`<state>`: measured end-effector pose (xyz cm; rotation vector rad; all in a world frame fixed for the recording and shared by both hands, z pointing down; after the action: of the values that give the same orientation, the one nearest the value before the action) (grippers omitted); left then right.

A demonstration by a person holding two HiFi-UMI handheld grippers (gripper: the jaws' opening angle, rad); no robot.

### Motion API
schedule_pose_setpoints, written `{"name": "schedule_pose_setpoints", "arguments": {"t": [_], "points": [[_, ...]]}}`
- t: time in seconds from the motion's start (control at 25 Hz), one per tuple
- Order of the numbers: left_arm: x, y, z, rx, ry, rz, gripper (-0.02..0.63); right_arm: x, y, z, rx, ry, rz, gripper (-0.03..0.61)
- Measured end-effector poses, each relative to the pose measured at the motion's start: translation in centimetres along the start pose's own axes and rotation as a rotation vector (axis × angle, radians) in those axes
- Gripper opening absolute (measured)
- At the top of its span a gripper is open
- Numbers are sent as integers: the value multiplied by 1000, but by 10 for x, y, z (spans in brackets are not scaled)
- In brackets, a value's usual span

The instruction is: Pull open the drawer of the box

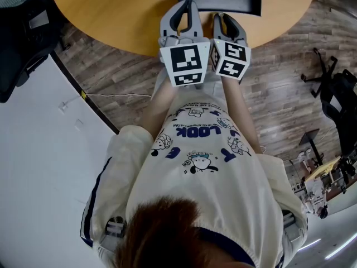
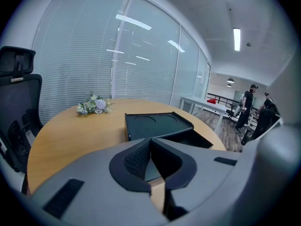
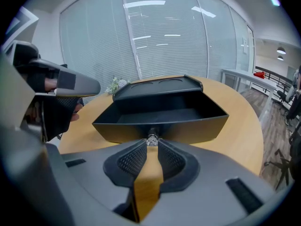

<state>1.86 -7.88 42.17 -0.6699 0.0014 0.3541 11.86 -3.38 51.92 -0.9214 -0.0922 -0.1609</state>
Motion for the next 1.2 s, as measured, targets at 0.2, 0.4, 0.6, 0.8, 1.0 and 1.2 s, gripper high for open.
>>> {"name": "schedule_pose_setpoints", "arguments": {"t": [0.2, 0.4, 0.6, 0.8, 1.0, 1.2], "points": [[-3, 2, 1, 1, 2, 0, 17, -4, 3, 5, -1, 4, 1, 87], [1, 3, 3, 0, 0, 4, 17, -3, 6, 9, -6, -3, 2, 87], [2, 6, 5, 1, 2, 5, 17, -5, 8, 12, -8, -5, -3, 88], [1, 7, 7, -2, 3, 12, 17, -8, 10, 15, -15, -10, -3, 87], [0, 9, 9, -6, 3, 15, 17, -10, 12, 19, -20, -11, -1, 88], [0, 8, 9, -5, 3, 19, 17, -9, 14, 20, -15, -11, 3, 89]]}}
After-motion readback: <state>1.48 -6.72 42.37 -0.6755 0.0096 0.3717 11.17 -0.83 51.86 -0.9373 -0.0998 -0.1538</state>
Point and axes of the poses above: the fingertips, and each gripper's own axes: y backward along the fingers, x to its right, z out of its underside, the point moved 1 cm from there along y, backward along the fingers, and after that the axes turned 8 degrees about -x, right-handed, at the moved point
